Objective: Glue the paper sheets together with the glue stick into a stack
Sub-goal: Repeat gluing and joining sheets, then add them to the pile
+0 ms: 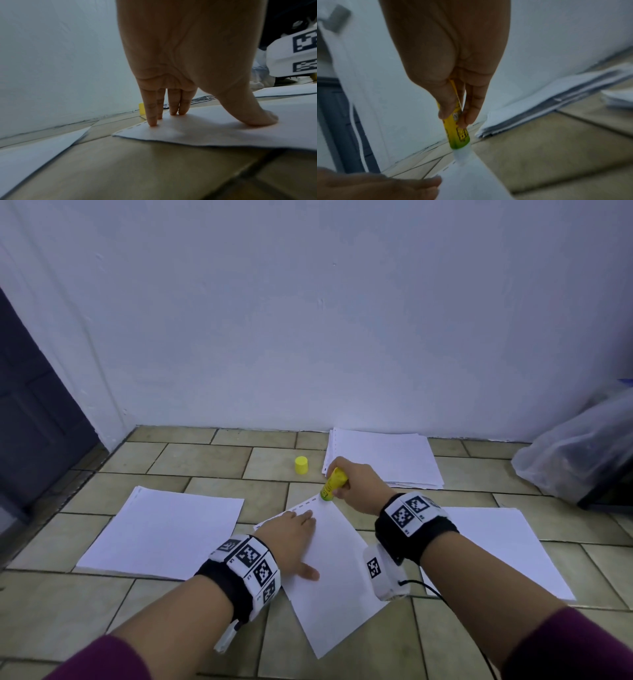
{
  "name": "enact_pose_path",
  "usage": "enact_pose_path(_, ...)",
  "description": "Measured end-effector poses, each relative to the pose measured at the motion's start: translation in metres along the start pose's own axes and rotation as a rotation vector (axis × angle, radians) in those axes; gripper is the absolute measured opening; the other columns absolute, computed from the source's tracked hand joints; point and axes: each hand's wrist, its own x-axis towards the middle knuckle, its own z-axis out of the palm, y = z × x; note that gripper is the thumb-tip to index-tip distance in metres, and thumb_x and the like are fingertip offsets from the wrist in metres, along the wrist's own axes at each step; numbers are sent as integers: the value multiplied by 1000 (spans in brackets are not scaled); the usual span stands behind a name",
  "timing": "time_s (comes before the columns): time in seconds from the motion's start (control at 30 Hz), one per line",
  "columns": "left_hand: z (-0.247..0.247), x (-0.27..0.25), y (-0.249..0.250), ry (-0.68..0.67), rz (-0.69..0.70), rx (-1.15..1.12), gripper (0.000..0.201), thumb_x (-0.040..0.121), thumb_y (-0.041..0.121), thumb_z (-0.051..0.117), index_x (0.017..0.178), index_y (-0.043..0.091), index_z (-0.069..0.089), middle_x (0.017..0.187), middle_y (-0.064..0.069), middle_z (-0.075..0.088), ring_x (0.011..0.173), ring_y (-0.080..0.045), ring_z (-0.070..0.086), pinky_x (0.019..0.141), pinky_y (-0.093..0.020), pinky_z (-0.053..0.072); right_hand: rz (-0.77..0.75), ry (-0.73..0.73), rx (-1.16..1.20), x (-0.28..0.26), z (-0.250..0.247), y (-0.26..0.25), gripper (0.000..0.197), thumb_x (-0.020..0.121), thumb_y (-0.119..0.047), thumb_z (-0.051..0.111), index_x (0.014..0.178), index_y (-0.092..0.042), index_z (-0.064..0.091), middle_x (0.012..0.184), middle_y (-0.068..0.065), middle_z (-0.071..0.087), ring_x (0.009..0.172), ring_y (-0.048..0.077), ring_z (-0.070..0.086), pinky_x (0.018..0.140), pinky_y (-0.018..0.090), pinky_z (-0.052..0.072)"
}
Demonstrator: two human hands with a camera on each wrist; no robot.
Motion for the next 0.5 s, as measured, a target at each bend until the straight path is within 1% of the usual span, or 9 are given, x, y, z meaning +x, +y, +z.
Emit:
enact_pose_path(0.1, 2, 0, -1, -13, -9, -9, 99, 81, 59, 63, 150, 6, 17, 160, -9, 10, 142, -28, 21, 114, -42, 27, -39, -128, -133, -7, -11, -6, 29, 87, -6, 61, 115, -13, 55, 111, 11, 62, 91, 19, 50, 75, 26, 41)
enact_pose_path(0.17, 1, 1, -1, -17, -7, -12, 98, 81, 59, 63, 150, 6, 17, 160, -8, 10, 142, -27, 20, 114, -42, 28, -69, -216, -221, -19, -20, -8, 30, 88, -6, 60, 116, -14, 56, 112, 9, 61, 93, 18, 49, 77, 26, 42)
enact_pose_path(0.27, 1, -1, -1, -6, 7, -8, 97, 81, 60, 62, 149, 7, 19, 160, -7, 13, 140, -26, 23, 112, -41, 30, -92, -304, -306, -40, -29, -4, 28, 86, -8, 61, 113, -17, 58, 108, 6, 62, 88, 15, 47, 73, 24, 40)
enact_pose_path(0.33, 1, -2, -2, -1, 13, -7, 97, 81, 62, 61, 149, 7, 18, 160, -7, 13, 141, -26, 22, 112, -39, 29, -94, -348, -311, -53, -33, 1, 27, 85, -9, 63, 109, -20, 58, 105, 5, 63, 88, 15, 50, 74, 27, 44)
enact_pose_path(0.4, 0, -2, -1, 1, 14, 5, 98, 82, 61, 60, 150, 7, 16, 160, -7, 11, 142, -26, 20, 114, -38, 27, -83, -390, -302, -62, -37, 7, 26, 84, -8, 65, 103, -24, 57, 102, 3, 64, 88, 16, 52, 79, 31, 48)
enact_pose_path(0.47, -1, -3, 0, -4, 16, 21, 97, 83, 60, 59, 150, 6, 16, 160, -7, 12, 142, -26, 21, 114, -38, 26, -69, -434, -281, -69, -40, 11, 27, 83, -8, 65, 97, -29, 55, 94, 0, 65, 85, 14, 56, 81, 32, 50)
enact_pose_path(0.5, -2, -3, 1, -9, 17, 26, 96, 83, 60, 60, 150, 6, 16, 160, -7, 13, 142, -26, 21, 114, -37, 25, -71, -459, -272, -73, -41, 12, 26, 83, -8, 65, 95, -29, 54, 88, -2, 65, 81, 13, 58, 78, 31, 50)
